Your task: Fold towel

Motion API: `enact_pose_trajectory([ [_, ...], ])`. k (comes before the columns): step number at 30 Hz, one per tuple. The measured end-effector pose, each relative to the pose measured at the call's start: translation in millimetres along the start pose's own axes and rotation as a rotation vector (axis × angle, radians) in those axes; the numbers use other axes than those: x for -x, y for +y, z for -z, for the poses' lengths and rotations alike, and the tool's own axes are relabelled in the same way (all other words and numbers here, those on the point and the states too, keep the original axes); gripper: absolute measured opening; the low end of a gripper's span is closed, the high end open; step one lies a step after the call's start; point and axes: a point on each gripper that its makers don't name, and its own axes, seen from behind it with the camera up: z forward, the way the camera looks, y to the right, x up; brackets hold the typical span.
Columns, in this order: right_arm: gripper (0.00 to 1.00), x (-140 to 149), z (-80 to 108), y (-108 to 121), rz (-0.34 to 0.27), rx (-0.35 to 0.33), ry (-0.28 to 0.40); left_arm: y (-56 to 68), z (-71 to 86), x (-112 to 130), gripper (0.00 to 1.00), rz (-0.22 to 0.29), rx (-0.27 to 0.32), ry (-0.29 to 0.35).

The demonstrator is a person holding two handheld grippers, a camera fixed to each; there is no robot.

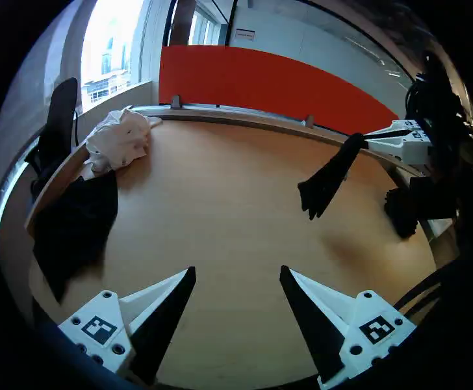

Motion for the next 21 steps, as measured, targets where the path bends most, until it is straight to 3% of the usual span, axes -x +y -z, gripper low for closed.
enact_pose_trajectory([
  [12, 0.05, 3.4, 7.4, 9.3, -0.007, 0.011, -0.001, 0.1, -1.0, -0.7, 0.96, -0.003, 0.003, -0.003],
  [21, 0.05, 15.6, 24.3, 31.7, -0.017, 0.031, -0.019, -1.9, -2.2, -4.7, 0.96, -0.009, 0.001, -0.003],
])
